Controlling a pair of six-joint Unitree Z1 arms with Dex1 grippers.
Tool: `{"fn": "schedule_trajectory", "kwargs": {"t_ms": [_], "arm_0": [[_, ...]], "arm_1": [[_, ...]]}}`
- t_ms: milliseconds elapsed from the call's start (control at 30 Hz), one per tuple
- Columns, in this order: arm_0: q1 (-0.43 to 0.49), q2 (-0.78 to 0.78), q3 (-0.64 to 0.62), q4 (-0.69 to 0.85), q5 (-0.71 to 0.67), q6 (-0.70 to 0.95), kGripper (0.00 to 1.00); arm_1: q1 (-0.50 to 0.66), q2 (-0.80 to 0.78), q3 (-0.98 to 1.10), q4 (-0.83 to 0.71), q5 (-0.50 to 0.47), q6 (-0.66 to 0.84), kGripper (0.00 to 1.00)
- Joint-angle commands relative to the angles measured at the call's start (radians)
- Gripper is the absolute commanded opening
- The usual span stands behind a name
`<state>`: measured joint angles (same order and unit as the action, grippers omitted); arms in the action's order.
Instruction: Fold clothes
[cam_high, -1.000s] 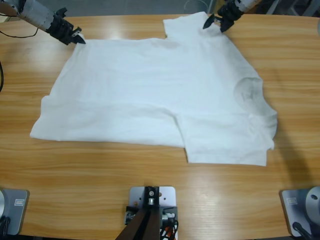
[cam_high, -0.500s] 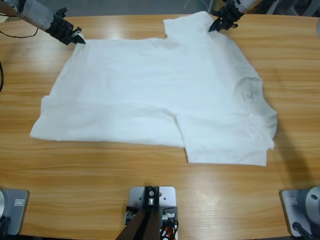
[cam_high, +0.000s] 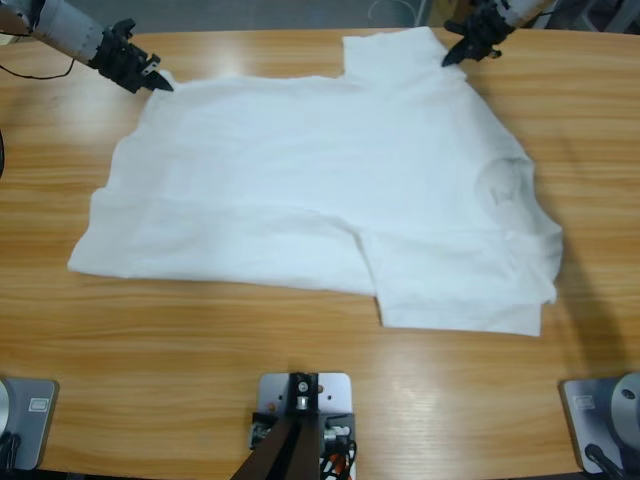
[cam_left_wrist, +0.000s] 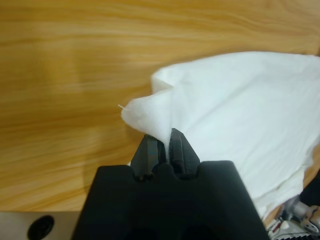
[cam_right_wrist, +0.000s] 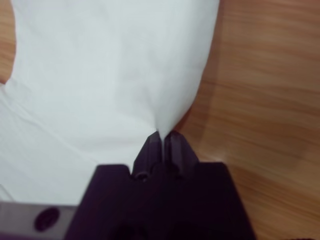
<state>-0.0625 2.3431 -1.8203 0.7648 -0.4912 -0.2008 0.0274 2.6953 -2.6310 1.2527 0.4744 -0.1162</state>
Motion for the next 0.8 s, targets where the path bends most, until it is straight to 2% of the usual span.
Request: {"fn": "schedule_trajectory", "kwargs": {"t_ms": [33,367,800], "arm_0": [[0.046,0.016,-0.002,0.068,-0.024,0.054,0.000],[0.059,-0.020,-0.002,0.103,-0.050,0.078,0.000],[0.079,-0.061,0.003,0.186,-0.069,0.124,0.000]], "arm_1": [[-0.020,-0.039,0.011,0.050,0.055,-0.049,0.000],[-0.021,-0.143,0.059,0.090,0.036,-0.076,0.000],[-0.020,-0.255,0.249,0.071,0.042,-0.100,0.000]]}}
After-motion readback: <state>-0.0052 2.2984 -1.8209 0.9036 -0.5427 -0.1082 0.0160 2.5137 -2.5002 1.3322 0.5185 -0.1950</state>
